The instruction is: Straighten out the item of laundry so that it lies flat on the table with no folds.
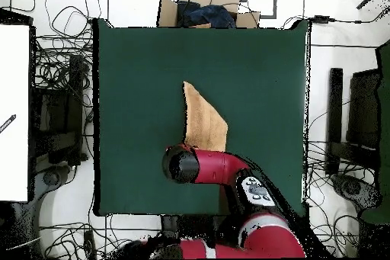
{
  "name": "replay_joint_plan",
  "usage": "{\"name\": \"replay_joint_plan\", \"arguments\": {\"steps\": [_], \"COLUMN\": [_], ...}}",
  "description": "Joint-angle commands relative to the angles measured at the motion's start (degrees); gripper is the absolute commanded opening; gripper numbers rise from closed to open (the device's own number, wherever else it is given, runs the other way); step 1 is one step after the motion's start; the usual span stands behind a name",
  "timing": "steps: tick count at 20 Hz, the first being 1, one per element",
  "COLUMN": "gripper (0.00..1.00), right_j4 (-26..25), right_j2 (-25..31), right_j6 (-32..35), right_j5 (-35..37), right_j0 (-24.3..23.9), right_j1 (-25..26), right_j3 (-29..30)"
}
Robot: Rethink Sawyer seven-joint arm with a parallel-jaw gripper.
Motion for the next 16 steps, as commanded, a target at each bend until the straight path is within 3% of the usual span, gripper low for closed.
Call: {"name": "replay_joint_plan", "arguments": {"steps": [1, 8, 16], "gripper": [0.00, 0.00, 0.00], "right_j4": [5.17, 8.36, 15.06], "right_j2": [6.68, 6.28, 12.67], "right_j6": [7.69, 4.50, -0.91], "right_j5": [12.15, 25.41, 29.65], "right_j0": [-0.78, -1.20, -7.83], "right_j1": [-9.50, -19.64, -21.12], "right_j3": [5.08, 4.34, 4.15]}}
